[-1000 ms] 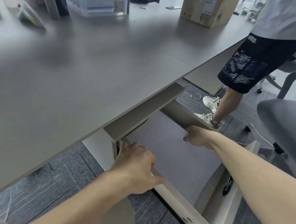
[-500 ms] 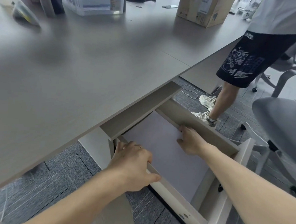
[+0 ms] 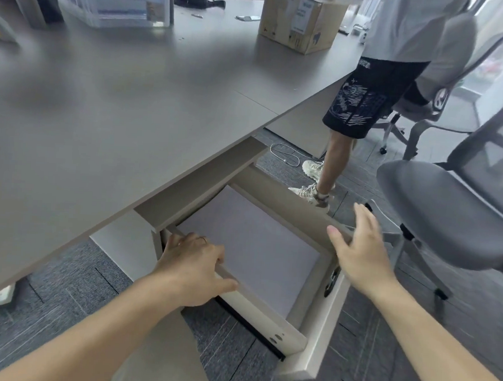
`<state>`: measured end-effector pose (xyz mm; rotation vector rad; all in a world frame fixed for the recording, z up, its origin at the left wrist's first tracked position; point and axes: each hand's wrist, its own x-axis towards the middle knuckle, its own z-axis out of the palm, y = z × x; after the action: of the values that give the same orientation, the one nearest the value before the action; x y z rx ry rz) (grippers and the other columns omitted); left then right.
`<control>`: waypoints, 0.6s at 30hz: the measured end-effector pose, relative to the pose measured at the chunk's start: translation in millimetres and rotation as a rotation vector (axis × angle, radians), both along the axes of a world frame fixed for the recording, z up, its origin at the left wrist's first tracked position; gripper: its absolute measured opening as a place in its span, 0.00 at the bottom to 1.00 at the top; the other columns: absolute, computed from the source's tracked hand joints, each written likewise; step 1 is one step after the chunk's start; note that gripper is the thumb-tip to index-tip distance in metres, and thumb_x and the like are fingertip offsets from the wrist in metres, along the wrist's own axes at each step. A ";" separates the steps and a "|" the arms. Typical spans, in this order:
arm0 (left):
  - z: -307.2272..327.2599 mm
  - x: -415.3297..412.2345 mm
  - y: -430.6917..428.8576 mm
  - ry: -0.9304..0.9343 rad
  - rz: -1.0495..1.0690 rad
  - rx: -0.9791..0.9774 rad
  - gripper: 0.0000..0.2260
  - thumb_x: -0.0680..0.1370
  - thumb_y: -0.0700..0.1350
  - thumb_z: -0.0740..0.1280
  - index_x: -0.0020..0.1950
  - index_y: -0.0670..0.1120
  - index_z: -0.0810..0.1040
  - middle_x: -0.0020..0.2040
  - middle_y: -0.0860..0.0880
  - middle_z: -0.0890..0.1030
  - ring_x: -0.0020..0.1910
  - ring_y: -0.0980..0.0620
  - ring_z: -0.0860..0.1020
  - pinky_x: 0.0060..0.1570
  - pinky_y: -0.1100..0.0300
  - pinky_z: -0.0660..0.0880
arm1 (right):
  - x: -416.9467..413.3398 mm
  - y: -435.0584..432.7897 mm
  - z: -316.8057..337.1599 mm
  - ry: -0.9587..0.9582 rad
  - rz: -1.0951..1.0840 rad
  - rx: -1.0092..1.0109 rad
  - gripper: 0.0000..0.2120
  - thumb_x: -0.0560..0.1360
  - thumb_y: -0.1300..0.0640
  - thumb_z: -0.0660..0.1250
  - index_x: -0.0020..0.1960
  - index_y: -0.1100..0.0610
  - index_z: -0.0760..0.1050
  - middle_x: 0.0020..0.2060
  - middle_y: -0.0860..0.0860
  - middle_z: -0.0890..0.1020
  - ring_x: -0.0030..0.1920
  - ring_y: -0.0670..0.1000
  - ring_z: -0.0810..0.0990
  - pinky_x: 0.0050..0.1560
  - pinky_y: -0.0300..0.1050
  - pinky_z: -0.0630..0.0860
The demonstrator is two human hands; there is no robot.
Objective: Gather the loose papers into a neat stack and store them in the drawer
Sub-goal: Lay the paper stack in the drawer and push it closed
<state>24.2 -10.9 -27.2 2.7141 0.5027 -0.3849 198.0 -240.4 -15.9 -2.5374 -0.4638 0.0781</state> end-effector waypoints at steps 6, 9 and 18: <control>8.3 -11.5 9.5 -0.375 0.083 0.168 0.35 0.79 0.60 0.67 0.81 0.45 0.63 0.82 0.46 0.64 0.81 0.45 0.59 0.78 0.50 0.56 | -20.5 -40.0 -7.9 0.565 -0.343 0.242 0.27 0.85 0.48 0.55 0.81 0.58 0.60 0.81 0.55 0.63 0.80 0.58 0.61 0.78 0.59 0.58; 12.3 -16.8 20.6 -0.200 0.229 0.110 0.41 0.80 0.62 0.62 0.85 0.43 0.49 0.86 0.45 0.50 0.84 0.44 0.50 0.81 0.48 0.49 | -31.6 -29.6 -9.3 0.643 -0.326 0.316 0.20 0.87 0.52 0.52 0.74 0.59 0.69 0.70 0.58 0.73 0.69 0.62 0.74 0.72 0.63 0.65; 13.3 -12.9 21.2 -0.182 0.300 0.045 0.39 0.81 0.65 0.54 0.85 0.44 0.48 0.86 0.48 0.48 0.85 0.48 0.49 0.81 0.50 0.48 | -27.3 19.1 -10.4 0.701 -0.277 0.514 0.19 0.86 0.55 0.51 0.65 0.60 0.78 0.58 0.62 0.83 0.53 0.60 0.82 0.51 0.57 0.80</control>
<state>11.3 10.3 -13.9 2.6256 0.8577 -0.0469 170.7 -221.3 -26.3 -1.8801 0.1371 0.6302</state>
